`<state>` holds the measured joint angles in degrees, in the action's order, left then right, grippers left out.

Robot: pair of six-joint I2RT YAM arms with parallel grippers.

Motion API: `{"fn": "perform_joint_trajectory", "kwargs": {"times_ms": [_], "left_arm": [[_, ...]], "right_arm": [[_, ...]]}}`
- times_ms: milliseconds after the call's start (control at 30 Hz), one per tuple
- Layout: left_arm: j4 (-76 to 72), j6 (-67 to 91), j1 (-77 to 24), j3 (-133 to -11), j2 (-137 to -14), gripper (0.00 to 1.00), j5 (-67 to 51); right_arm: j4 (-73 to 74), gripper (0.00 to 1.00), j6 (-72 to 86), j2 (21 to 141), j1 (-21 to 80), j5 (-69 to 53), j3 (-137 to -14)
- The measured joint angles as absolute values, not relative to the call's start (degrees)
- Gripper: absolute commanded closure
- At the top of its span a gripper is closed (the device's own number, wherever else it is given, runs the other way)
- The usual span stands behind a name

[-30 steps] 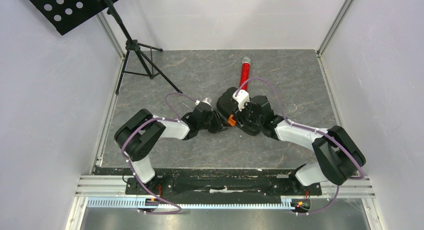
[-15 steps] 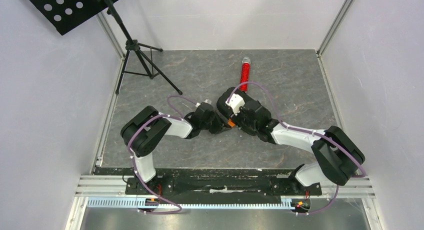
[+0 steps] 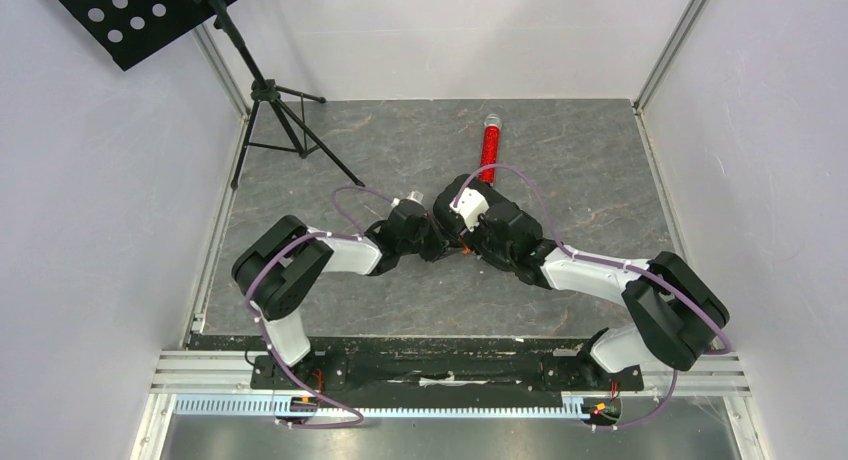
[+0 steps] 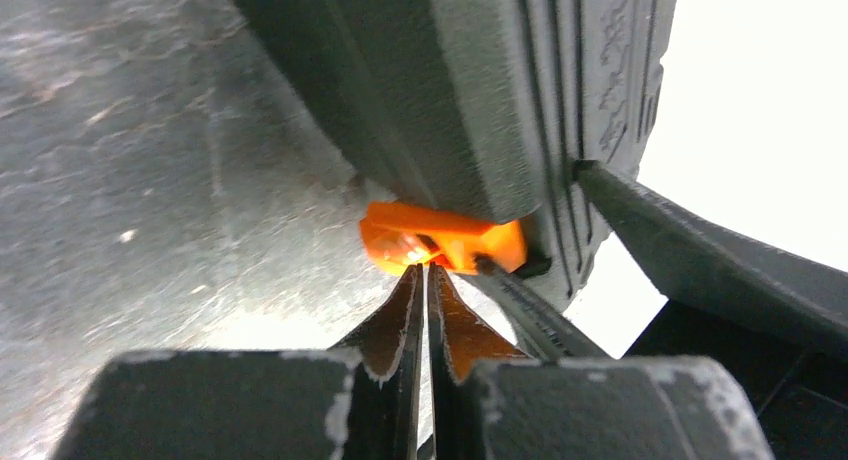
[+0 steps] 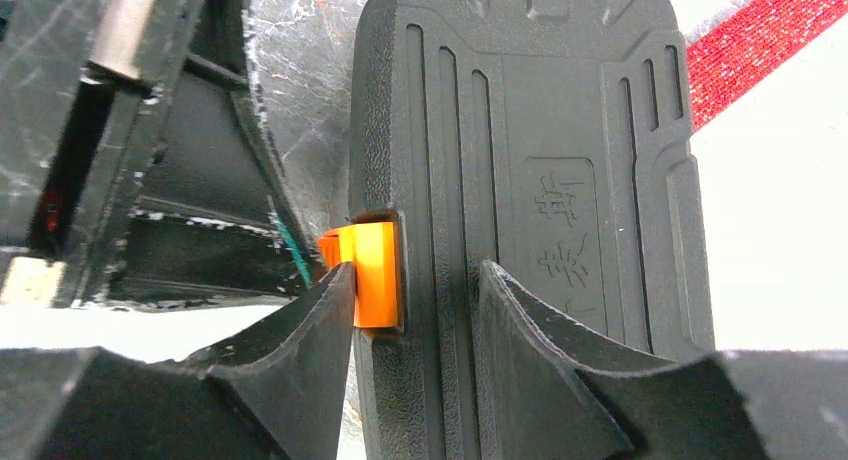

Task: Pack the tool kit
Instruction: Close the toolbox at the center of the board.

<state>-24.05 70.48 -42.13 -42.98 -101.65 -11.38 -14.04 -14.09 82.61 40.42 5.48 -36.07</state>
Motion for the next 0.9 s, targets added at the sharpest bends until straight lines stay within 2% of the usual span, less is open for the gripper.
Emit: {"fn": "perform_joint_trajectory", "kwargs": {"times_ms": [167,500,700,900], "left_arm": [[-24.1,70.5,-42.1,-45.5,-104.2,0.98,-12.5],[-26.2,70.3,-42.1,-47.2,-110.0,0.98,-13.0],[-32.6,70.8,-42.1,-46.7,-113.0,0.98,-14.7],[-36.6,70.9,-42.1,-45.9,-114.0,0.97,-15.1]], "right_arm": [[-14.0,0.51,-13.9,82.6,40.4,5.7,-36.1],[-14.1,0.52,-12.4,82.7,39.7,4.5,-36.2],[-14.1,0.57,-8.9,82.8,38.0,2.5,-36.7],[-13.5,0.52,-7.0,83.0,36.5,0.8,-37.5]]}}
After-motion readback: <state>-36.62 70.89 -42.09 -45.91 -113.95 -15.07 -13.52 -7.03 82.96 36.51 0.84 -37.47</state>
